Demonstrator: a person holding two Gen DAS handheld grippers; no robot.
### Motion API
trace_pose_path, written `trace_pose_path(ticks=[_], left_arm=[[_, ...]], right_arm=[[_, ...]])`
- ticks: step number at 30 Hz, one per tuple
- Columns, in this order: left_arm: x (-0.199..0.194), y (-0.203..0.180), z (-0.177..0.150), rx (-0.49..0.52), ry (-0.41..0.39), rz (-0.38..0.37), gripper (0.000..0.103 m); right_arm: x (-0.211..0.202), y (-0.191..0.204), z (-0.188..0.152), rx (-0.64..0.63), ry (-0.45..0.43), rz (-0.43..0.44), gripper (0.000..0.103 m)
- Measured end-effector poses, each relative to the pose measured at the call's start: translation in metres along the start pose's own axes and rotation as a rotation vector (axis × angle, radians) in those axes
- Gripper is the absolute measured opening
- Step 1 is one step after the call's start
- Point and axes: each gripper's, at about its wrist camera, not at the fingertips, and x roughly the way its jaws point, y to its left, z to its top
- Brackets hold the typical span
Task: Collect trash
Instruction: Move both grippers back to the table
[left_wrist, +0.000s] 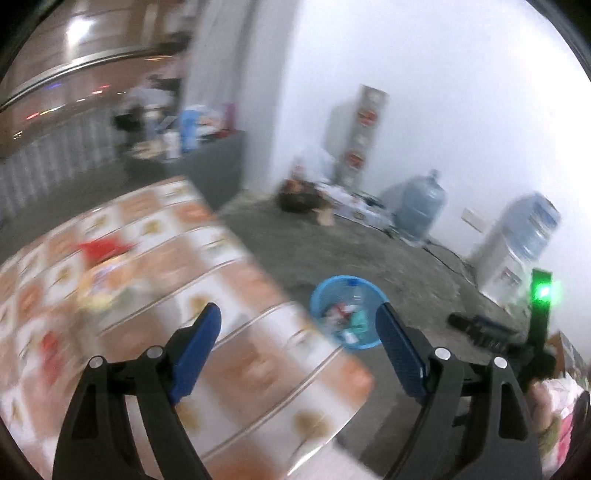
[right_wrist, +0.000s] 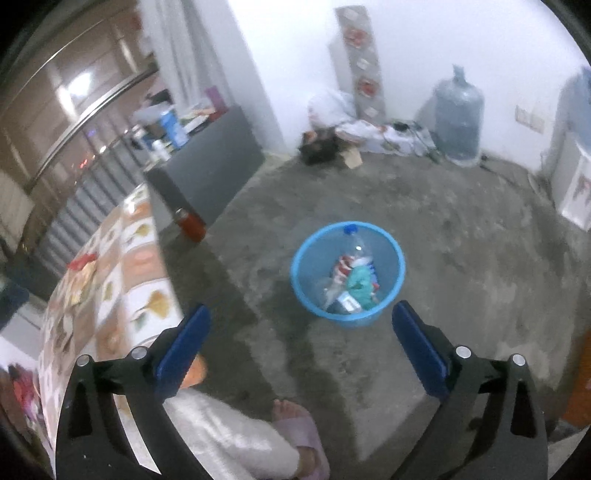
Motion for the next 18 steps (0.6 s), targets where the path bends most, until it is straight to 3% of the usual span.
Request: trace_pose_path(ticks=[7,11,13,15,18], left_arm=[[-0.088,0.105,-0.072,-0.209,-0.076,0.136,0.084],[-0.110,0.161,-0.104,-0.365,-0.094,0.206,0.084],[-0.114,0.185,-0.117,-0.437,-0.098,0.225,0.084],[-0.118,0.204,-0.128,-0.492,-0.101,0.235,0.084],[-0.118,0.223,-0.136,-0.540,-0.107,0.254,0.084]], right_arm=[[-0.030,0.073,-0.012,-0.184,-0.096,-0.110,0.095],[-0.040,0.112,-0.018,-0.293,-0.184,-0.083,0.095],[-0.044,0.133,-0.016,-0.331,-0.182,-0.008,0.095],[-0.040,0.154,-0.014,-0.357,-0.134,0.157,0.095],[-0.019,0.195,-0.014,-0.355,0.019,0.390,0.095]])
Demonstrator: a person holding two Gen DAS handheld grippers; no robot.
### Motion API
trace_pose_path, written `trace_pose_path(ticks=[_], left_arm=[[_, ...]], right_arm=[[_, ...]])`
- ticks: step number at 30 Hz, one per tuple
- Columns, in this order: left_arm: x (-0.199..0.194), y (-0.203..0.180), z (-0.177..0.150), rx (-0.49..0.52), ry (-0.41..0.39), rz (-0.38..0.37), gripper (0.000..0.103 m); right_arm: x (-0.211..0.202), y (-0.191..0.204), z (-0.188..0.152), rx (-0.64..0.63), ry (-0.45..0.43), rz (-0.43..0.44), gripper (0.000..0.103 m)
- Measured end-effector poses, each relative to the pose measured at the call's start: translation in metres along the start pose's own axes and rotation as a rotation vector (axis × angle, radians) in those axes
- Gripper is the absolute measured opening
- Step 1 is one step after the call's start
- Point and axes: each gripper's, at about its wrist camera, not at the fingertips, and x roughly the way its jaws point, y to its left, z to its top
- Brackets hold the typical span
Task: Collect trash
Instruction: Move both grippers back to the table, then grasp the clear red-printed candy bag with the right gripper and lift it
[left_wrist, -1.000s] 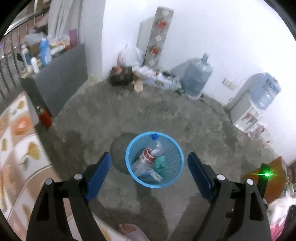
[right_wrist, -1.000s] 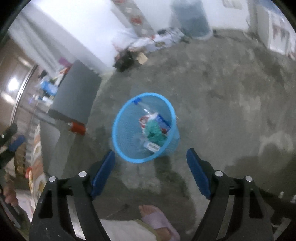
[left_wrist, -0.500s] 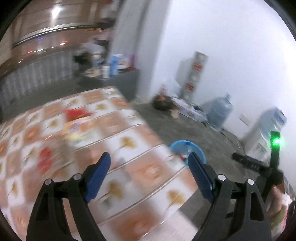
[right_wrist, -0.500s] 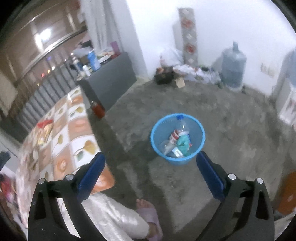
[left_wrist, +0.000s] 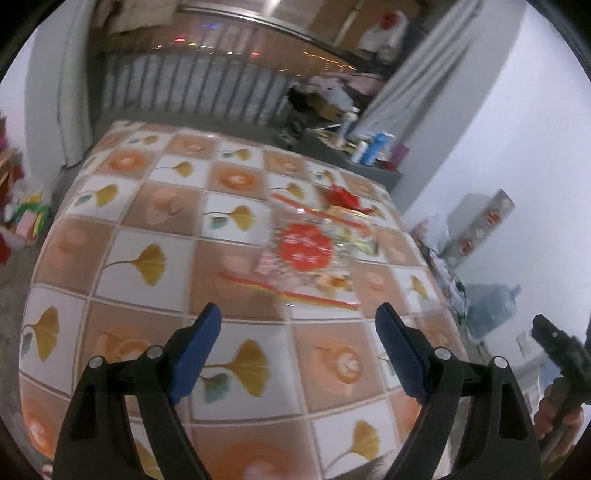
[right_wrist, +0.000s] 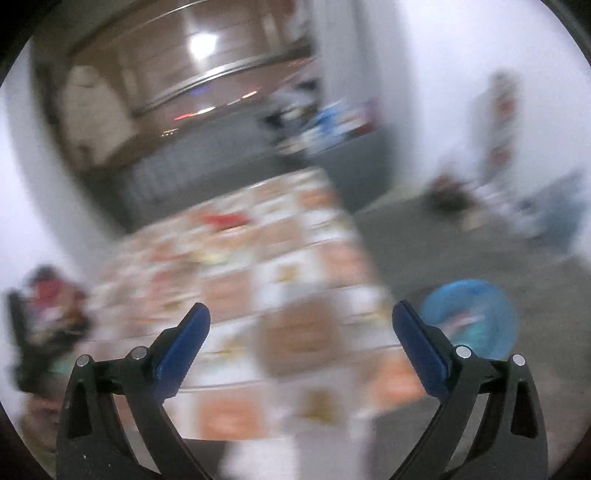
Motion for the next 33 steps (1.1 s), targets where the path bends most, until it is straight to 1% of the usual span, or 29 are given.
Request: trace_pose_path(ticks=[1,2,3,5,6,8,9,10,11,12,13,14,15,16,17,18,19,20,23,28,31,33], left_arm=[[0.001,0.005,0.001,-0.008,-0.003,0.007,0.084],[0.002,0.010,0.003,-0.013,-0.007,0.016,0.083],[0.005,0.012,0.005,-0.012,-0.007,0.025,0.083],[0.009,0.019,0.009,-0.016,-0.007,0.041,0.083],[0.011,0.022,0.011,-0.017,-0.007,0.048,0.081],[0.016,0.026,0.013,-0.020,0.002,0.066,0.075],[0.019,0.029,0.014,-0.023,0.006,0.072,0.073],[0.021,0.031,0.015,-0.027,0.011,0.075,0.068],[0.025,0.035,0.016,-0.035,0.020,0.079,0.065],[0.027,0.038,0.017,-0.040,0.026,0.078,0.063],[0.029,0.040,0.018,-0.046,0.033,0.073,0.059],[0.031,0.041,0.019,-0.050,0.037,0.066,0.056],[0.033,0.043,0.019,-0.053,0.040,0.062,0.056],[0.033,0.044,0.020,-0.056,0.042,0.058,0.054],[0.034,0.045,0.020,-0.060,0.044,0.052,0.052],[0.035,0.046,0.020,-0.064,0.047,0.049,0.051],[0.036,0.047,0.020,-0.066,0.049,0.047,0.048],[0.036,0.047,0.021,-0.067,0.052,0.045,0.047],[0.039,0.047,0.023,-0.073,0.059,0.042,0.043],[0.047,0.038,0.025,-0.061,0.069,0.020,0.041],[0.056,0.029,0.025,-0.046,0.089,0.008,0.041],[0.065,0.023,0.025,-0.041,0.112,0.004,0.041]], right_arm=[[0.021,0.010,0.004,0.014,0.068,0.098,0.095],[0.041,0.019,0.006,0.034,0.133,0.169,0.095],[0.058,0.029,0.007,0.047,0.178,0.212,0.094],[0.091,0.046,0.006,0.075,0.271,0.307,0.083],[0.111,0.054,0.006,0.089,0.327,0.350,0.081],[0.141,0.068,0.005,0.100,0.392,0.411,0.077],[0.156,0.076,0.004,0.108,0.422,0.427,0.076],[0.166,0.082,0.004,0.113,0.443,0.437,0.072],[0.182,0.087,0.004,0.115,0.471,0.454,0.069],[0.189,0.092,0.003,0.121,0.485,0.456,0.068],[0.196,0.096,0.003,0.125,0.500,0.460,0.065],[0.207,0.100,0.001,0.129,0.520,0.466,0.057],[0.211,0.103,0.000,0.136,0.534,0.469,0.052],[0.214,0.104,-0.001,0.145,0.550,0.474,0.037],[0.219,0.104,-0.004,0.165,0.570,0.501,0.017],[0.219,0.104,-0.003,0.178,0.582,0.521,0.009],[0.219,0.103,-0.004,0.188,0.593,0.539,0.004],[0.215,0.101,-0.005,0.191,0.592,0.551,0.002],[0.199,0.092,-0.004,0.174,0.588,0.573,0.001],[0.165,0.046,-0.004,0.212,0.588,0.579,0.001],[0.147,0.011,-0.010,0.252,0.568,0.544,0.001],[0.133,-0.014,-0.017,0.294,0.543,0.495,0.001]])
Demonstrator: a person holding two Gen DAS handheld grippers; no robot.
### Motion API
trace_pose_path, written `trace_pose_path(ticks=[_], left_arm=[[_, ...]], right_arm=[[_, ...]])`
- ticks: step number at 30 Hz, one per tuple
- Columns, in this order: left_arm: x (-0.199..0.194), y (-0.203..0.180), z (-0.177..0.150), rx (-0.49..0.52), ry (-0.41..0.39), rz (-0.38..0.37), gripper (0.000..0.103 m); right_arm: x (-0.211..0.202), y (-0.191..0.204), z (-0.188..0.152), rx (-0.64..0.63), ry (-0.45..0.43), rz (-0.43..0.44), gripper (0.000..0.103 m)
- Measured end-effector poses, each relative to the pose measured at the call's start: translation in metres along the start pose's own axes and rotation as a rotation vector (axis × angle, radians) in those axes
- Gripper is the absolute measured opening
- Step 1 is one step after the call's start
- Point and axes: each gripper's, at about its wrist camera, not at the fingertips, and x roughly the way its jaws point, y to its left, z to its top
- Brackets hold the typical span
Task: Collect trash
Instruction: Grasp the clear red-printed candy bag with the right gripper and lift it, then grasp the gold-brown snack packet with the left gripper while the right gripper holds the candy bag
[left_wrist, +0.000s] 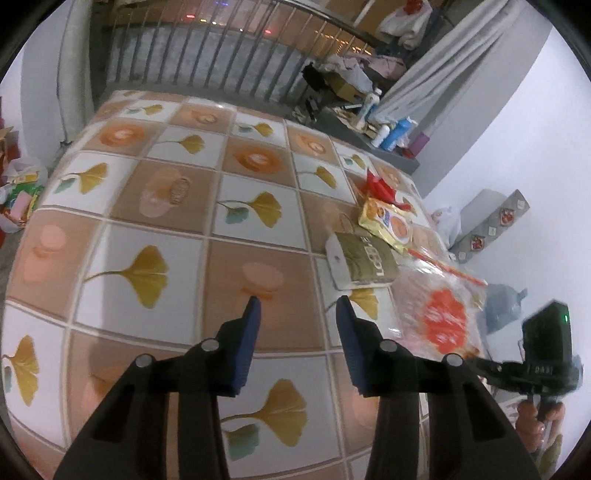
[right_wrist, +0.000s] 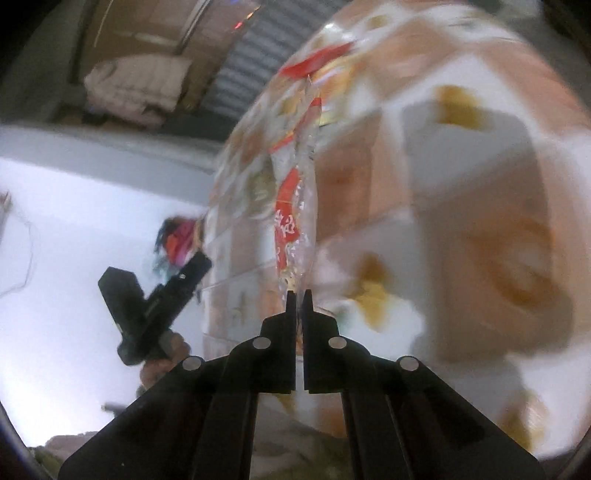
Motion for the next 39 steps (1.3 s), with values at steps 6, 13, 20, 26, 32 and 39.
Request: trace_pose_path(ticks=[6,13,20,26,32,39], left_arm=[[0.026,-0.027,0.018,0.019,0.068,0.015,0.062],[0.069,-0.086,0.058,0.306,0.049,0.004,0.084],[0.138,-0.076,0.082,0.257,0.272,-0.086,0.084],[0.121,-0.080,0.057,0.358,0.274,-0.112,0.084],[0.118,-0.098,0.030,0.532,0.223,0.032,0.072],[0.111,-0.090,0.026,0.446,0.180,0.056,0.058]], right_arm=[[-0.031,-0.042,-0.018,0.142,-0.104,-0.014,0.002],[-0.029,-0.034,-0.019,0.109,-0.136,-0.036,0.005],[-0.035,-0.041,-0.024,0.111,-0.131,-0.031,0.006],[-0.039,-0.058,-0.023,0.135,-0.102,0.000,0.008],[-0.040,-0.058,-0.017,0.130,-0.096,0.015,0.008],[-0.038,-0.058,-0.021,0.143,-0.073,0.031,0.005]])
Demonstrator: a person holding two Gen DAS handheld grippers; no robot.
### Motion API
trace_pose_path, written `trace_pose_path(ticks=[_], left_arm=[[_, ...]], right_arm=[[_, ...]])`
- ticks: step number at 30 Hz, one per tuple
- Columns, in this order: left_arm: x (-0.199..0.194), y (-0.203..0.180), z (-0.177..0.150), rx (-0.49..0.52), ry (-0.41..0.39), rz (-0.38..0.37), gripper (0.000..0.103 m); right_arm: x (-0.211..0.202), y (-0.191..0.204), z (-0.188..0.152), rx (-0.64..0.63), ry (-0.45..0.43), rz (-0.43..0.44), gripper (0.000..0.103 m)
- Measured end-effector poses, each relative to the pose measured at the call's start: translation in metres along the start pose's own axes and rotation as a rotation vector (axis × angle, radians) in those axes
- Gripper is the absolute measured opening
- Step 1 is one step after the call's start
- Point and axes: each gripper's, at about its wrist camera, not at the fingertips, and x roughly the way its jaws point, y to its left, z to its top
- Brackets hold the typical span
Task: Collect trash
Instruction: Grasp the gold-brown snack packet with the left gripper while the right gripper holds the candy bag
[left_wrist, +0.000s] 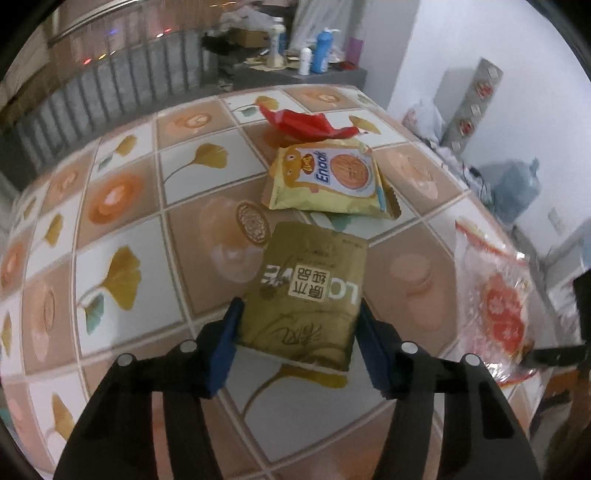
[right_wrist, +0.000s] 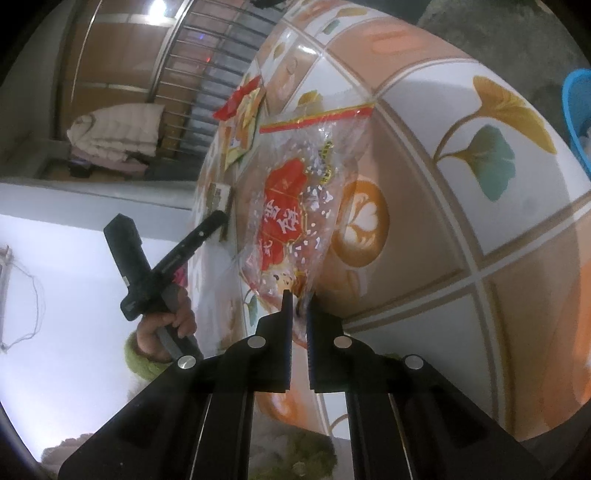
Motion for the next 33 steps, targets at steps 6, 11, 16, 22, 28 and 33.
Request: trace_pose_path(ticks=[6,11,16,22,28,33], left_arm=[[-0.027,0.004,-0.037,-0.124,0.014,-0.001,0.057],[-0.058,-0.009,-0.088,-0.205,0.016,-0.002,0.058],[-0.069,-0.014,-0.107,-0.267,-0.004,-0.043,0.072],[-0.076,-0.014,-0.105,-0.265,-0.019,-0.038,0.072],[-0.071,-0.021,-0.100,-0.209,-0.005,0.005,0.072],[-0.064,-0.022,-0.100,-0.221,0.010,0.000,0.072]], right_arm=[[0.000,0.010,-0.009,-0.052,0.047,-0.032,0.005],[0.005,0.020,-0.025,-0.149,0.135,-0.045,0.008],[-0.003,0.025,-0.022,-0.146,0.134,-0.008,0.044],[-0.009,0.024,-0.009,-0.100,0.066,-0.021,0.056],[-0.001,0.018,-0.008,-0.056,0.049,0.002,0.047],[0.009,0.015,-0.007,-0.023,0.072,0.015,0.028]])
